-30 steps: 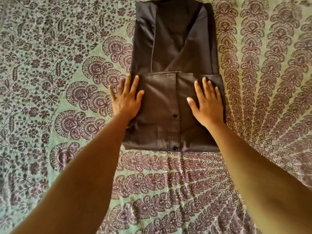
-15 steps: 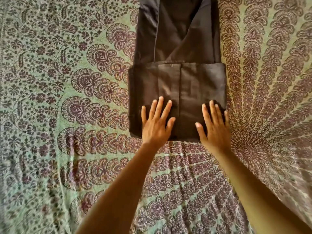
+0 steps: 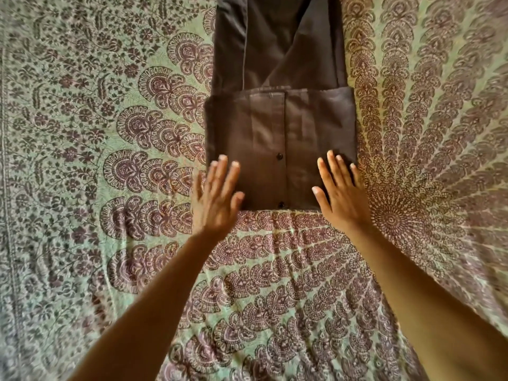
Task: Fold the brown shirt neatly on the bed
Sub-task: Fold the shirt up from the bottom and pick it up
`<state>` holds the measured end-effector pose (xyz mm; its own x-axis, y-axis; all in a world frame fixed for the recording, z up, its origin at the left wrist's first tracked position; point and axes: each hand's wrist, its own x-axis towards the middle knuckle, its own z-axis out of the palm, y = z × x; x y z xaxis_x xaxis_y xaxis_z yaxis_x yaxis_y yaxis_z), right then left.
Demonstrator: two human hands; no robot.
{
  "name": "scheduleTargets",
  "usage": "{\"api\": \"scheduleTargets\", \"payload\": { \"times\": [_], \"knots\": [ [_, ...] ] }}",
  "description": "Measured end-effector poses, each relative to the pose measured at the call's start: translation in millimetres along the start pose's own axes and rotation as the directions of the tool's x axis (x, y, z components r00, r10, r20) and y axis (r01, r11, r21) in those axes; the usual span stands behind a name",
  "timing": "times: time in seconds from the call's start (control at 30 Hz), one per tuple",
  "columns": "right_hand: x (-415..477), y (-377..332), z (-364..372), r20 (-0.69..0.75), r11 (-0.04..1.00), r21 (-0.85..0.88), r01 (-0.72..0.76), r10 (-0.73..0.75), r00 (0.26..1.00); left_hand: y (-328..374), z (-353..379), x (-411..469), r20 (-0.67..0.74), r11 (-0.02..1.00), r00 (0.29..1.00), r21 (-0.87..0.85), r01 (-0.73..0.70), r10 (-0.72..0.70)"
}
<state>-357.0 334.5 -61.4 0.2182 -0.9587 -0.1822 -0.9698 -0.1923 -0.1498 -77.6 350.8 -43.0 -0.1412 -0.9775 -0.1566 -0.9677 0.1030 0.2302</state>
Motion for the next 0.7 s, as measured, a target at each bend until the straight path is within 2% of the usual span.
{"api": "scheduleTargets", "payload": {
  "times": [0.07,0.1,0.17,0.23,0.3,0.37,0.43,0.5,0.57,0.63,0.7],
  "knots": [
    [-1.0,2.1,3.5,0.012,1.000,0.023,-0.008,0.008,1.000,10.3,13.8,-11.6,0.116,0.982,0.977,0.036,-0.185,0.180],
    [-0.7,3.3,4.0,0.016,0.999,0.045,-0.012,0.011,1.000,7.3,17.7,-15.0,0.176,0.975,0.963,0.050,-0.216,0.204],
    [0.2,7.5,1.9,0.016,0.994,0.109,0.010,-0.012,1.000,-8.2,18.2,-16.8,0.207,0.980,0.963,0.058,-0.191,0.175],
    [-0.2,17.1,-5.1,-0.007,0.980,0.184,0.076,-0.076,0.997,-29.4,10.7,-15.4,0.149,0.993,0.984,0.043,-0.106,0.099],
    [-1.8,31.5,-11.7,-0.107,0.970,0.206,0.129,-0.108,0.988,-51.8,-3.5,-7.7,0.115,1.000,0.993,0.003,-0.019,0.019],
    [-0.7,45.1,-19.1,-0.235,0.977,0.212,0.033,0.019,0.972,-66.2,-17.1,7.2,0.071,0.999,0.996,-0.022,0.049,-0.048],
    [5.2,49.3,-25.4,-0.287,0.939,0.316,-0.135,0.230,0.930,-62.8,-30.1,26.7,-0.013,0.979,0.990,-0.152,0.137,-0.141],
    [14.4,44.3,-29.2,-0.225,0.855,0.440,-0.275,0.401,0.888,-46.0,-40.7,45.7,-0.039,0.906,0.950,-0.317,0.281,-0.308],
    [23.3,33.1,-31.7,-0.132,0.787,0.474,-0.394,0.506,0.852,-28.9,-45.1,57.9,0.057,0.799,0.868,-0.364,0.478,-0.493],
    [27.1,20.2,-33.3,-0.047,0.774,0.388,-0.500,0.558,0.828,-15.2,-45.8,59.2,0.190,0.680,0.766,-0.365,0.636,-0.614],
    [27.6,12.0,-36.2,0.018,0.781,0.288,-0.554,0.574,0.819,-8.1,-44.2,56.5,0.270,0.643,0.723,-0.332,0.690,-0.636]
  ]
}}
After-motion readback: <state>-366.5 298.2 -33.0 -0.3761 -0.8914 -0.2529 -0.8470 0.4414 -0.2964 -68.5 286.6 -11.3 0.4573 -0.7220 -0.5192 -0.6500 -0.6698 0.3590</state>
